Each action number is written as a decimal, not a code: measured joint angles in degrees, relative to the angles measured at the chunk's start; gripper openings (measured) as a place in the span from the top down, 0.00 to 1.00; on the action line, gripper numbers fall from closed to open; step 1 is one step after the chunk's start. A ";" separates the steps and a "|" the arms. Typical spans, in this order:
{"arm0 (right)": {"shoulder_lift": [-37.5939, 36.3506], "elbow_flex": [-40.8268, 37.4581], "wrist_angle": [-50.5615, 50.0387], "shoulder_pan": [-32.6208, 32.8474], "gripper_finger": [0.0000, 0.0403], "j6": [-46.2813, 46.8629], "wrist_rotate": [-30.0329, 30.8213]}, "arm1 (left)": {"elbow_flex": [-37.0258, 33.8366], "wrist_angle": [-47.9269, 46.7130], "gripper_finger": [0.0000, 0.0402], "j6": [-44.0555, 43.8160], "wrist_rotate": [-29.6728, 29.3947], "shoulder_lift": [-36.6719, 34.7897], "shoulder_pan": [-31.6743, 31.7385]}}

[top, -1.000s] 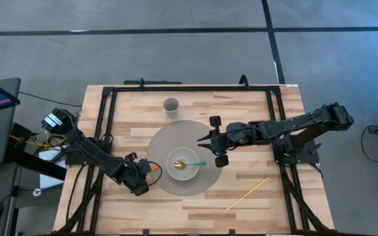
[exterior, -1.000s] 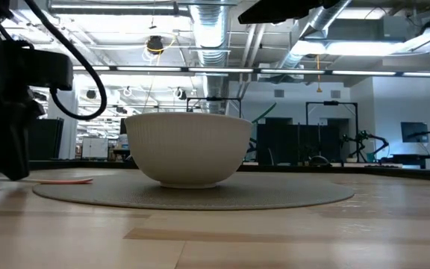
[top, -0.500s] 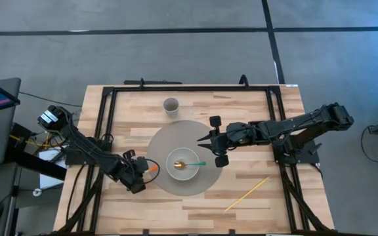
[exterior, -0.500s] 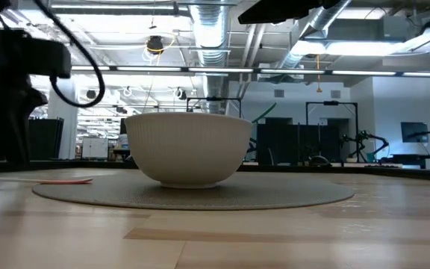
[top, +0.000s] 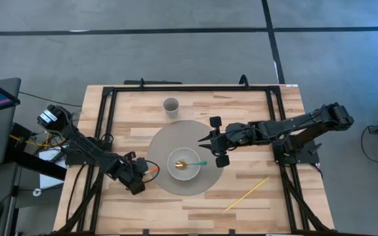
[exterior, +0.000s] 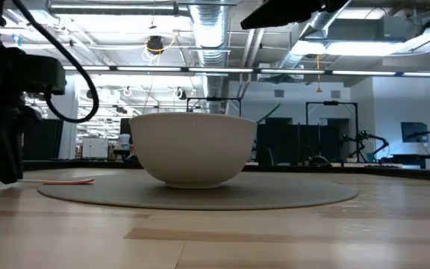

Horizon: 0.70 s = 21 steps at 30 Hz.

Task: Pick & Place Utensil
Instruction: Put the orange fork into the gray bowl on the placemat

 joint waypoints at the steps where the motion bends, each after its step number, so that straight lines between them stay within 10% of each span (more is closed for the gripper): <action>1: 0.00 0.00 0.00 0.00 0.84 0.00 0.00 | 0.00 0.02 0.87 0.00 -0.01 -0.26 -0.02; 21: 0.00 0.00 0.00 0.00 0.84 0.00 0.02 | -5.06 7.97 0.98 -3.45 -1.86 -2.68 -0.02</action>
